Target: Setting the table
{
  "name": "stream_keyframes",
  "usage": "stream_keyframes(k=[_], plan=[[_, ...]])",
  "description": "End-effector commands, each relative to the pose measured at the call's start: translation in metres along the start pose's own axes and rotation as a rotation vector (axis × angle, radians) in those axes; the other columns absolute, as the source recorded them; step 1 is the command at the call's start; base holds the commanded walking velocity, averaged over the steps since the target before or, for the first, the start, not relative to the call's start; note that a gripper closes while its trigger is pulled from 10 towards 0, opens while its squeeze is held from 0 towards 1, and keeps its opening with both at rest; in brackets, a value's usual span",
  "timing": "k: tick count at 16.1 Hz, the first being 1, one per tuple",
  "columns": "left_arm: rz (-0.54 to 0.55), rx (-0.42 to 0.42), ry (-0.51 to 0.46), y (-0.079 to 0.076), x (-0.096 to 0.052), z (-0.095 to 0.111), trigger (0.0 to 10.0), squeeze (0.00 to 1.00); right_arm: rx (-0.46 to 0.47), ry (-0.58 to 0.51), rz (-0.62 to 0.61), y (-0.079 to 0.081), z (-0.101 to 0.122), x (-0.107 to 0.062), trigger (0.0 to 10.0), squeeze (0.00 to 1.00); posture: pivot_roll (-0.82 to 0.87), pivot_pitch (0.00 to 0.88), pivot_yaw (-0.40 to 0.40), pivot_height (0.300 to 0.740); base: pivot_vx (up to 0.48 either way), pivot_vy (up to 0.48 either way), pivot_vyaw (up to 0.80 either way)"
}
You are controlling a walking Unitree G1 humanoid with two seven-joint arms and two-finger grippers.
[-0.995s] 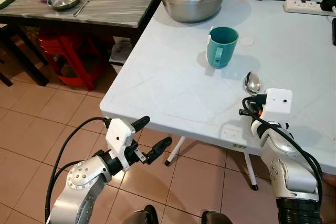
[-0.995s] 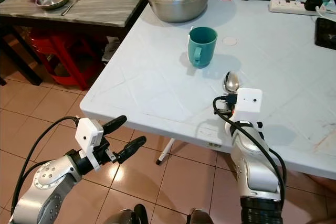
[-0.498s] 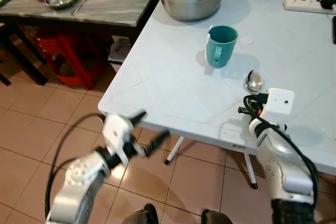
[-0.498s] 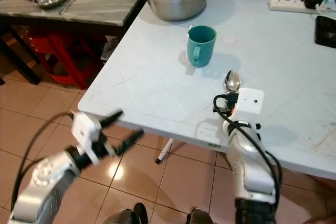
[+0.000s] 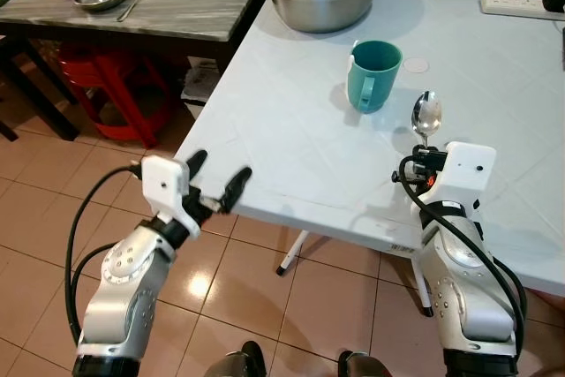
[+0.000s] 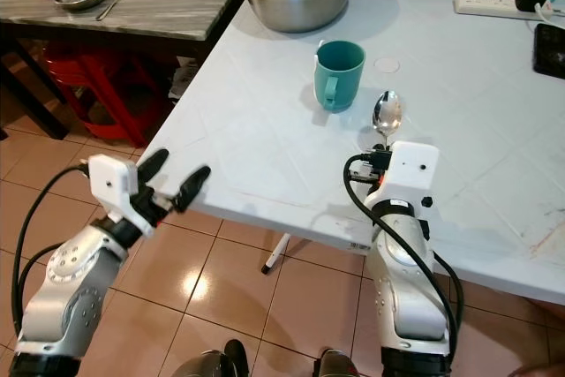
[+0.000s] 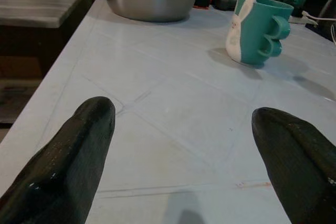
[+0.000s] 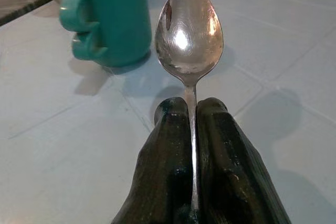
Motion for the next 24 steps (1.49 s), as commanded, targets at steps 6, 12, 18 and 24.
stream_keyframes(k=[6,12,18,24], plan=[[0.025,-0.021,-0.002,0.0019,0.0015,-0.0036,10.0,0.0,-0.013,-0.062,0.029,0.0081,0.0135,-0.0018,10.0,0.0,-0.17,0.172,0.082,0.74,0.0,0.331,-0.22],[0.022,-0.025,-0.007,-0.0011,0.0037,-0.0047,10.0,0.0,-0.013,-0.066,0.033,0.01,0.0138,-0.0014,10.0,0.0,-0.17,0.171,0.084,0.74,0.0,0.48,0.0],[0.026,-0.024,-0.013,-0.0022,0.0054,-0.0049,10.0,0.0,-0.016,-0.086,0.041,0.0119,0.0176,-0.0012,10.0,0.0,-0.17,0.164,0.087,0.74,0.0,0.48,0.0],[0.034,-0.02,-0.018,-0.0023,0.0065,-0.0046,10.0,0.0,-0.017,-0.091,0.043,0.0112,0.0172,-0.0015,10.0,0.0,-0.16,0.16,0.093,0.74,0.0,0.48,0.0]])
Point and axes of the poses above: a point about 5 cm out from each wrist's last joint towards the gripper, its own x axis pointing out of the wrist towards the gripper, its own z axis along the axis of the wrist's last joint, y = z × x, the point moved 4 cm from there along x, pointing out of the wrist towards the gripper, and after that the axes turned 2 degrees about -x, right-handed, at the moved point
